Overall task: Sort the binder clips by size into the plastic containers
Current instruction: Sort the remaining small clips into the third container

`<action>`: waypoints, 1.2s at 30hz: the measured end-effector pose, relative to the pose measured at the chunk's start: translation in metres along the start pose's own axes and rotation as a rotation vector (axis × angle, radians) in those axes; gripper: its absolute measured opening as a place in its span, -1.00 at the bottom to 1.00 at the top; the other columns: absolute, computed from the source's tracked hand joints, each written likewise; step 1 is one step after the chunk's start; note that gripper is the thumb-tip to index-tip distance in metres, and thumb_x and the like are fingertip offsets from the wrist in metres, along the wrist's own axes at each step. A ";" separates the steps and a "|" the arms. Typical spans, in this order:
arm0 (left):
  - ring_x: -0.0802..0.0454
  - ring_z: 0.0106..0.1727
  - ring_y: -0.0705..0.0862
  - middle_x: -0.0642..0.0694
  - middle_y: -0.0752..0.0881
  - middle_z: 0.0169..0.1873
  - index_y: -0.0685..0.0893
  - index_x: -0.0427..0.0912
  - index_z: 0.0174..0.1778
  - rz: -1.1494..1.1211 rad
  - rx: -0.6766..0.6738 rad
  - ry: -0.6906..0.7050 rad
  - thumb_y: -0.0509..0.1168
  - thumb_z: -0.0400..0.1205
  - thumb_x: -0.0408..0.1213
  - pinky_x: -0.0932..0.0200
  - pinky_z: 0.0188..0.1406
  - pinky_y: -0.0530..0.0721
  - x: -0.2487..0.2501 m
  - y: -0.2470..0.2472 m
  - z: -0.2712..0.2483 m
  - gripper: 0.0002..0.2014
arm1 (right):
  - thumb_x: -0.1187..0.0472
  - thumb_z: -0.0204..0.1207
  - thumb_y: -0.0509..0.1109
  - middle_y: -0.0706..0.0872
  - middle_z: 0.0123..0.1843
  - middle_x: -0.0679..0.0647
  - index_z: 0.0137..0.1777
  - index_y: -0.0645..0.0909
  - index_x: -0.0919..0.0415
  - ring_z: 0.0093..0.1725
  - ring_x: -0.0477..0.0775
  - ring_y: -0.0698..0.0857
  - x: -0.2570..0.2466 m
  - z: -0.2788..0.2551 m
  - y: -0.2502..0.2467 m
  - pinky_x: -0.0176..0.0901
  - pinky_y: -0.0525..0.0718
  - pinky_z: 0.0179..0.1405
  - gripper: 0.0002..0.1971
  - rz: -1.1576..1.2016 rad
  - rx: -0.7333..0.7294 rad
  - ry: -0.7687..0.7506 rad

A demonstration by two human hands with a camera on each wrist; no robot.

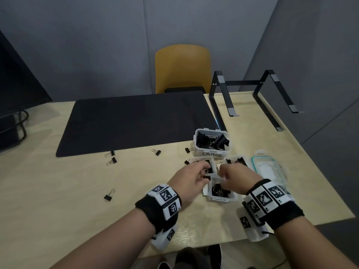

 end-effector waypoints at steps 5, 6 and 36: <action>0.16 0.07 0.48 0.19 0.52 -0.08 0.48 0.04 0.31 0.010 -0.055 0.029 0.32 0.59 -0.21 0.15 0.16 0.53 0.014 0.023 0.006 -0.64 | 0.20 0.47 0.31 0.73 -0.06 0.09 -0.07 0.60 0.14 -0.05 0.11 0.68 0.005 0.002 -0.029 -0.09 0.64 -0.06 -0.91 0.115 0.169 0.016; 0.15 0.11 0.48 0.19 0.54 -0.06 0.49 0.04 0.32 0.016 -0.050 0.026 0.33 0.59 -0.19 0.12 0.21 0.53 0.014 0.024 0.006 -0.63 | 0.21 0.46 0.32 0.73 -0.10 0.09 -0.09 0.60 0.14 -0.08 0.11 0.68 0.002 0.003 -0.035 -0.09 0.64 -0.08 -0.92 0.140 0.186 0.015; -0.14 0.36 0.43 -0.07 0.52 0.36 0.55 -0.01 0.38 0.337 0.193 -0.431 0.18 0.63 -0.31 0.05 0.34 0.43 -0.149 -0.066 0.024 -0.61 | 0.17 0.45 0.41 0.43 0.34 0.19 0.40 0.36 0.24 0.38 0.37 0.45 -0.107 0.121 0.024 0.16 0.54 0.17 -0.47 -0.247 -0.047 0.029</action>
Point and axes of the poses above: each hand's wrist, its own z-axis towards the middle knuckle, its own y-axis out of the palm, x = y × z, the point moved 7 cm from there along z, towards the middle knuckle
